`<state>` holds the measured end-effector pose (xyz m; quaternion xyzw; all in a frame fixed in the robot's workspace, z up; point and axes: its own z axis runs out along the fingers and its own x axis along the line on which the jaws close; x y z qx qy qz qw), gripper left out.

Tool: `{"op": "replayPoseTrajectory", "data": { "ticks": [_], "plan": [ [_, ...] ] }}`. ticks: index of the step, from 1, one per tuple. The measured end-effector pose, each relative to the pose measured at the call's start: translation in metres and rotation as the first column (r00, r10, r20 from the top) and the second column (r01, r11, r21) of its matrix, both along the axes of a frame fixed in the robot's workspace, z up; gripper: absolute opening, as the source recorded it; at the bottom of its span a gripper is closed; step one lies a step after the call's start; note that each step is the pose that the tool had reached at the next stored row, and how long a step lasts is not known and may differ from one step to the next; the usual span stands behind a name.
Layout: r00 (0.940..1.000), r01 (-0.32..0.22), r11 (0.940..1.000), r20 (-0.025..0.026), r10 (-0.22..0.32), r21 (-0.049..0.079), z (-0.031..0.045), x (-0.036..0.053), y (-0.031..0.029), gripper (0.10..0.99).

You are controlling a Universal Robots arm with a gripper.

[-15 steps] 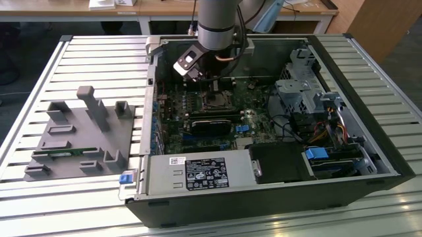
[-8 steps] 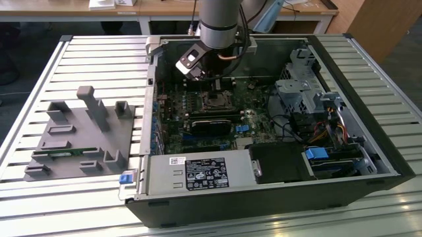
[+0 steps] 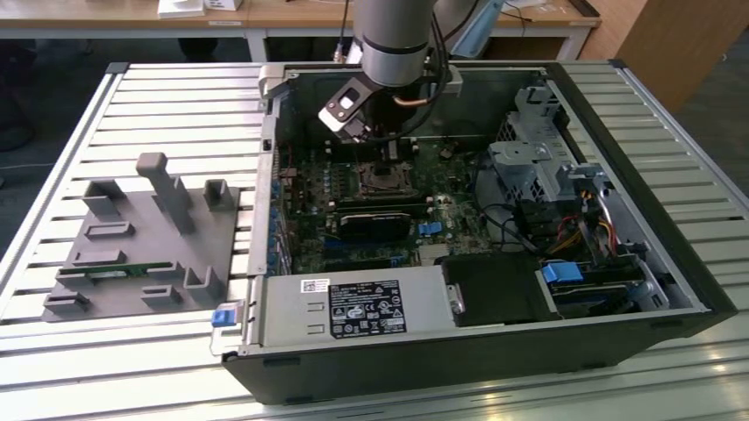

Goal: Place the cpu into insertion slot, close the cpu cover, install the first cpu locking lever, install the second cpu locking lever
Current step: 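Close the cpu cover, then install the first cpu locking lever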

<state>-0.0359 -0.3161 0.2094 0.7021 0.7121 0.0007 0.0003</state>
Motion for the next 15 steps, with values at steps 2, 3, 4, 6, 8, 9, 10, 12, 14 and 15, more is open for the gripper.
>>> {"op": "replayPoseTrajectory", "data": {
  "ticks": [2,3,4,6,8,9,10,12,14,15],
  "plan": [
    [1.0000,0.000,1.0000,0.0000,0.000,0.000,0.0000,0.0005,0.0000,0.106],
    [1.0000,0.000,1.0000,-0.0001,0.000,0.000,0.0000,0.0005,0.0000,0.106],
    [1.0000,0.000,1.0000,0.0000,0.000,0.000,0.0000,0.0005,0.0000,0.106],
    [1.0000,0.000,1.0000,0.0000,0.000,0.000,0.0000,0.0006,0.0000,0.106],
    [1.0000,0.000,1.0000,0.0000,0.000,0.000,0.0001,0.0006,0.0001,0.106],
    [1.0000,0.000,1.0000,-0.0001,0.000,0.000,0.0002,0.0006,0.0001,0.106],
    [1.0000,0.000,1.0000,-0.0001,0.000,0.000,0.0003,0.0006,0.0001,0.106],
    [1.0000,0.000,1.0000,-0.0001,0.000,0.000,0.0007,0.0006,0.0000,0.106],
    [1.0000,0.000,1.0000,0.0000,0.000,0.000,0.0009,0.0006,0.0000,0.106],
    [1.0000,0.000,1.0000,0.0000,0.000,0.000,0.0011,0.0006,0.0000,0.106]
  ]
}}
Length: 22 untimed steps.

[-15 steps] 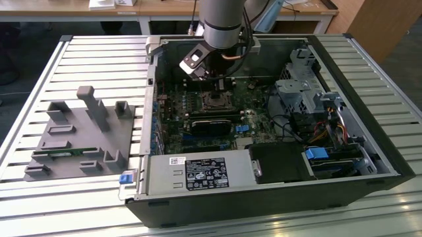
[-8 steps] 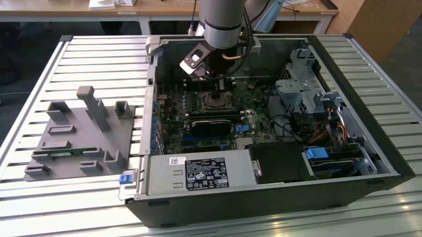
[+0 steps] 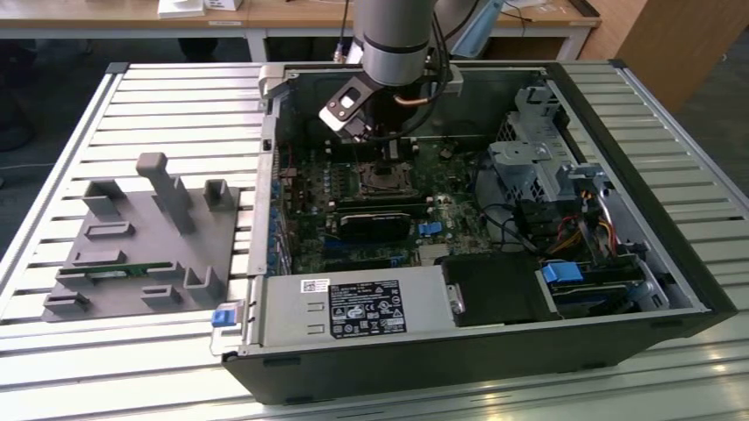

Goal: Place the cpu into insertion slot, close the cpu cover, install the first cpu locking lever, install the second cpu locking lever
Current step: 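Install the first cpu locking lever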

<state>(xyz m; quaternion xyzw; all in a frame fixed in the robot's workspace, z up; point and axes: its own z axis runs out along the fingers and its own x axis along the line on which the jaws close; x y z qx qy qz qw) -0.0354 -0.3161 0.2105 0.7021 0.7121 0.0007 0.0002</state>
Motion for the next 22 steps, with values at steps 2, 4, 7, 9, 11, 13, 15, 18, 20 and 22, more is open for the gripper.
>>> {"op": "replayPoseTrajectory", "data": {
  "ticks": [2,4,7,9,11,13,15,18,20,22],
  "plan": [
    [1.0000,0.000,1.0000,0.0000,0.000,0.000,0.0002,0.0000,0.0000,0.106],
    [1.0000,0.000,1.0000,-0.0002,0.000,0.000,0.0006,0.0000,0.0000,0.106],
    [1.0000,0.000,1.0000,0.0000,0.000,0.000,0.0008,0.0000,0.0000,0.106],
    [1.0000,0.000,1.0000,-0.0002,0.000,0.000,0.0013,0.0000,0.0000,0.106],
    [1.0000,0.000,1.0000,-0.0001,0.000,0.000,0.0016,0.0000,0.0000,0.106],
    [1.0000,0.000,1.0000,0.0000,0.000,0.000,0.0019,0.0000,0.0000,0.106],
    [1.0000,0.000,1.0000,-0.0001,0.000,0.000,0.0023,0.0000,0.0000,0.106],
    [1.0000,0.000,1.0000,-0.0001,0.000,0.000,0.0030,0.0000,0.0000,0.106],
    [1.0000,0.000,1.0000,-0.0001,0.000,0.000,0.0035,0.0000,0.0000,0.106],
    [1.0000,0.000,1.0000,-0.0001,0.000,0.000,0.0045,0.0000,0.0000,0.106]
  ]
}}
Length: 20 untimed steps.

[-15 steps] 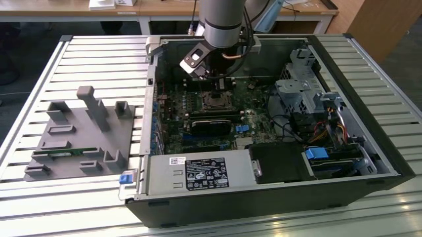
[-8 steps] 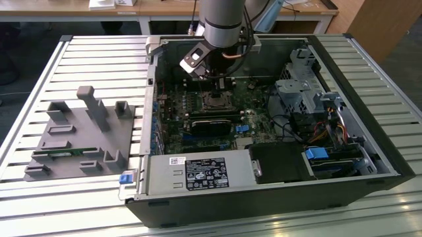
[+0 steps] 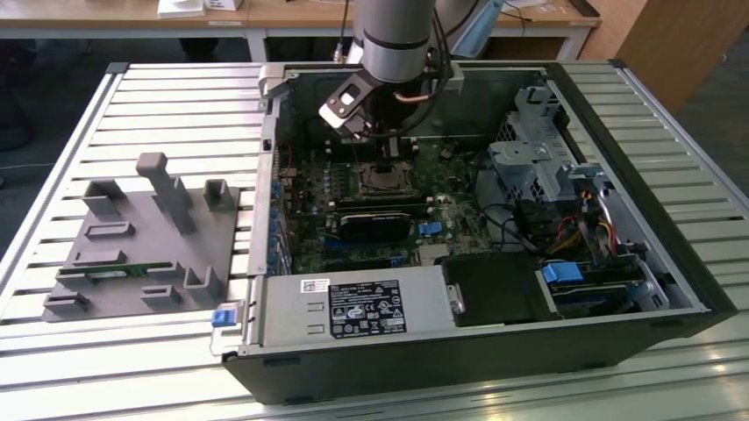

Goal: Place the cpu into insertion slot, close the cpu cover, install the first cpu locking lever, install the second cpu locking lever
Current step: 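Install the first cpu locking lever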

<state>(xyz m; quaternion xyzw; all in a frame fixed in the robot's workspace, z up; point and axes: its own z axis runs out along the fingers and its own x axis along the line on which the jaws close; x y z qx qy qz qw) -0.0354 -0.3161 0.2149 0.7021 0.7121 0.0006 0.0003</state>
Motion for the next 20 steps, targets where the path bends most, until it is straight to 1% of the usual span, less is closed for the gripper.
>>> {"op": "replayPoseTrajectory", "data": {
  "ticks": [5,11,15,20],
  "plan": [
    [1.0000,0.000,1.0000,0.0000,0.000,0.000,0.0027,0.0000,0.0000,0.106],
    [1.0000,0.000,1.0000,0.0000,0.000,0.000,0.0094,-0.0002,0.0000,0.106],
    [1.0000,0.000,1.0000,0.0000,0.000,0.000,0.0147,-0.0003,0.0000,0.106],
    [1.0000,0.000,1.0000,0.0000,0.000,0.000,0.0243,-0.0003,0.0000,0.106]
  ]
}}
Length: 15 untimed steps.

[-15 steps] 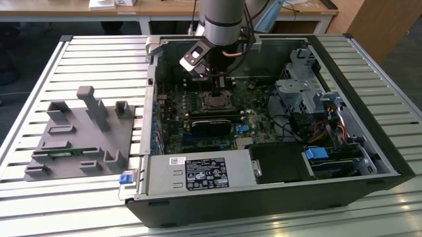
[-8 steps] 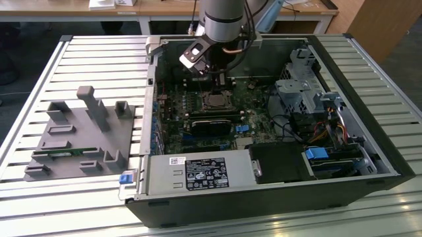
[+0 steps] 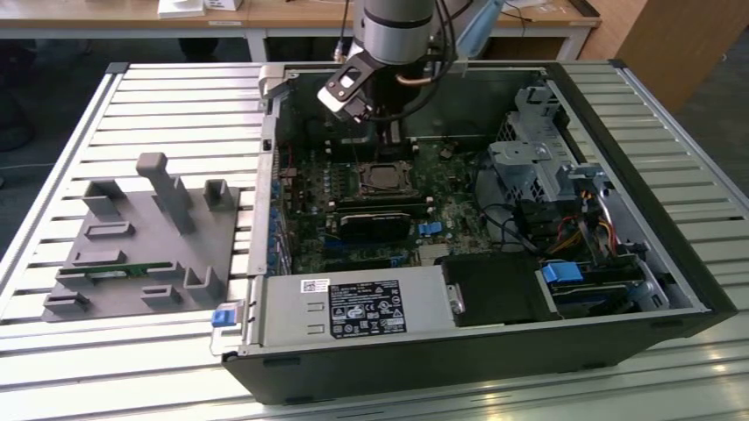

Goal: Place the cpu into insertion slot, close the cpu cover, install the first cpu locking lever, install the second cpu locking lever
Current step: 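Install the first cpu locking lever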

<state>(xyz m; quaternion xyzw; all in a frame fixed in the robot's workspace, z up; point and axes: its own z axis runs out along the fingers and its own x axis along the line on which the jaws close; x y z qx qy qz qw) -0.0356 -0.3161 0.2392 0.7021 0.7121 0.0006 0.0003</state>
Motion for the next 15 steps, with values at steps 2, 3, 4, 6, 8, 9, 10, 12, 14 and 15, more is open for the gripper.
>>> {"op": "replayPoseTrajectory", "data": {
  "ticks": [2,3,4,6,8,9,10,12,14,15],
  "plan": [
    [1.0000,0.000,1.0000,0.0001,0.000,0.000,0.0034,0.0000,0.0000,0.106],
    [1.0000,0.000,1.0000,0.0001,0.000,0.000,0.0049,0.0000,0.0000,0.106],
    [1.0000,0.000,1.0000,0.0001,0.000,0.000,0.0066,0.0000,0.0000,0.106],
    [1.0000,0.000,1.0000,0.0001,0.000,0.000,0.0101,0.0000,0.0000,0.106],
    [1.0000,0.000,1.0000,0.0000,0.000,0.000,0.0137,0.0000,0.0000,0.106],
    [1.0000,0.000,1.0000,0.0001,0.000,0.000,0.0152,0.0000,0.0000,0.106],
    [1.0000,0.000,1.0000,0.0001,0.000,0.000,0.0171,0.0000,0.0000,0.106],
    [1.0000,0.000,1.0000,0.0001,0.000,0.000,0.0211,0.0000,0.0000,0.106],
    [1.0000,0.000,1.0000,0.0001,0.000,0.000,0.0252,0.0000,0.0000,0.106],
    [1.0000,0.000,1.0000,0.0001,0.000,0.000,0.0270,0.0000,0.0000,0.106]
  ]
}}
